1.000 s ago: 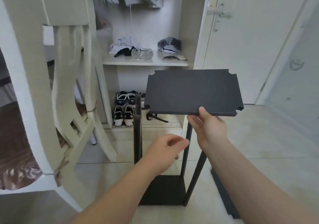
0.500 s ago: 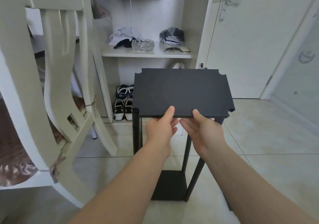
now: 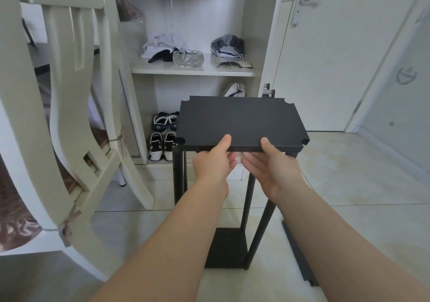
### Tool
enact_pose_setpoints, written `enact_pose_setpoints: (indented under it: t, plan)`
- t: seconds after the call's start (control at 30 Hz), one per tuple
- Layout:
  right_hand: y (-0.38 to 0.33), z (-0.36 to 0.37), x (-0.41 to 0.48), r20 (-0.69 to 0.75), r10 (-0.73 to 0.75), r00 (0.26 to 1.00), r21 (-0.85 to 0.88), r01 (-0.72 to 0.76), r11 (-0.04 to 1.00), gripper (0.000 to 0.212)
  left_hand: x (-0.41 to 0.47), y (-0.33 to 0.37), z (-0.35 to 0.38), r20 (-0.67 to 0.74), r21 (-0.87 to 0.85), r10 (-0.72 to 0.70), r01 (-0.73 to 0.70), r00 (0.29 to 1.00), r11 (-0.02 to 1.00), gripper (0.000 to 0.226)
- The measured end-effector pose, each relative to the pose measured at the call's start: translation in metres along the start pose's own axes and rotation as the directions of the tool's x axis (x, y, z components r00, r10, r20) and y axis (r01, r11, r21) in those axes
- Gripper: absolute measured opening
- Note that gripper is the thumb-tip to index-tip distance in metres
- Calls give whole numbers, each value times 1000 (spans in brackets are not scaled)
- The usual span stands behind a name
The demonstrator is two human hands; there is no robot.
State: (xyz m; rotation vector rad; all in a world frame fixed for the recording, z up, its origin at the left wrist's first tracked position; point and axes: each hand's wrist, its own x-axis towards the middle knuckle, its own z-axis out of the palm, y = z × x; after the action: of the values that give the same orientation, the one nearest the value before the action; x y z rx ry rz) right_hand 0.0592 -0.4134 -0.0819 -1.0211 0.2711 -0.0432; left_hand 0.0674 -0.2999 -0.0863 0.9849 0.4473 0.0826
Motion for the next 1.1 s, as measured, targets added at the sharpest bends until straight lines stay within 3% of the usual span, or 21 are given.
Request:
enact_pose_setpoints:
  t: [0.83, 1.1]
  plan:
    - [6, 15, -4, 109, 103, 989, 81, -112, 990, 26, -11, 14, -7, -136, 50, 174, -169, 975, 984, 16]
    - [4, 8, -3, 54, 128, 990, 84, -132, 988, 19, -12, 8, -2, -128, 87, 168, -157, 978, 984, 18]
